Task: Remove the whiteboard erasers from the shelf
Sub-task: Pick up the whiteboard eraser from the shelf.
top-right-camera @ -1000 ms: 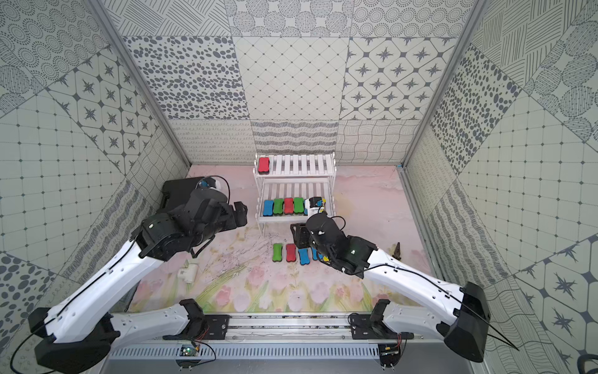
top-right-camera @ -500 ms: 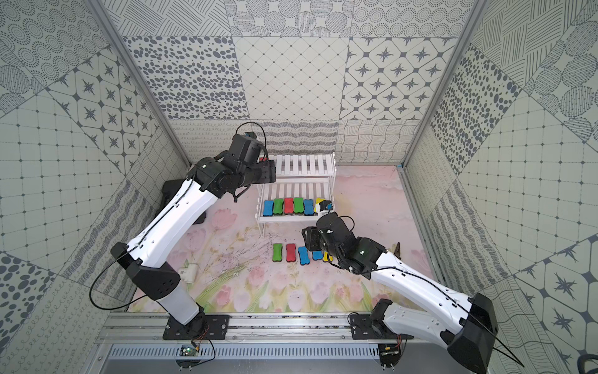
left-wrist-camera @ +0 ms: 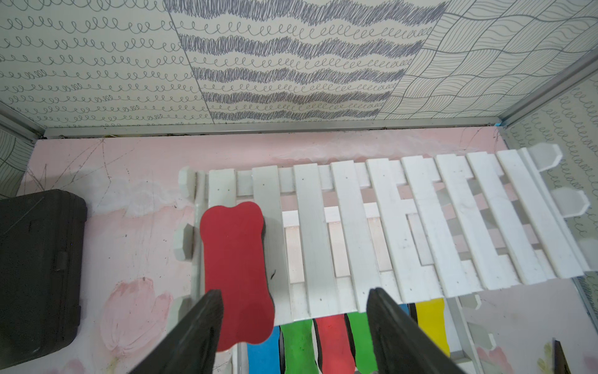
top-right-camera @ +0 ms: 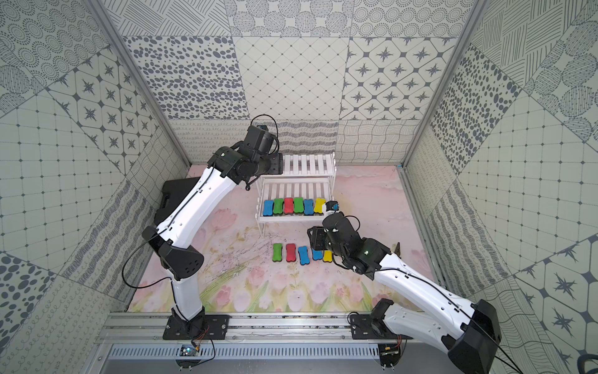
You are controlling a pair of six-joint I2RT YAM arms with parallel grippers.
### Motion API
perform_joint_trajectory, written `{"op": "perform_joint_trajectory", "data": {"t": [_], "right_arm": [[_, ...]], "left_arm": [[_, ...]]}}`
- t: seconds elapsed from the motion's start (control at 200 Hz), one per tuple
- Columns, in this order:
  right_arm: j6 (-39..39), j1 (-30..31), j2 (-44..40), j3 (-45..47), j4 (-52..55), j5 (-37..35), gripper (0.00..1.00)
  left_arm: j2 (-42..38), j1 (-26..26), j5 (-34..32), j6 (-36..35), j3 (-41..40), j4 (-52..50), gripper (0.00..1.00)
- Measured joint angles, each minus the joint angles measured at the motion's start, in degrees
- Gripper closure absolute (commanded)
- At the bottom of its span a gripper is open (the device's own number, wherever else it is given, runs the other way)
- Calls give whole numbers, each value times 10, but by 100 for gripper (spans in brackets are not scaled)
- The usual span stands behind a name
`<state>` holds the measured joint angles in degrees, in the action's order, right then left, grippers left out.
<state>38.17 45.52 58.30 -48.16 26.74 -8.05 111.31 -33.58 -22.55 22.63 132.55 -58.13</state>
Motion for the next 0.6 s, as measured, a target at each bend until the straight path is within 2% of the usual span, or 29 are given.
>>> {"op": "perform_joint_trajectory", "data": {"t": [0.6], "right_arm": [[2, -23, -18, 5, 0, 14, 52]], "left_arm": [[14, 5, -48, -2, -7, -11, 26]]}}
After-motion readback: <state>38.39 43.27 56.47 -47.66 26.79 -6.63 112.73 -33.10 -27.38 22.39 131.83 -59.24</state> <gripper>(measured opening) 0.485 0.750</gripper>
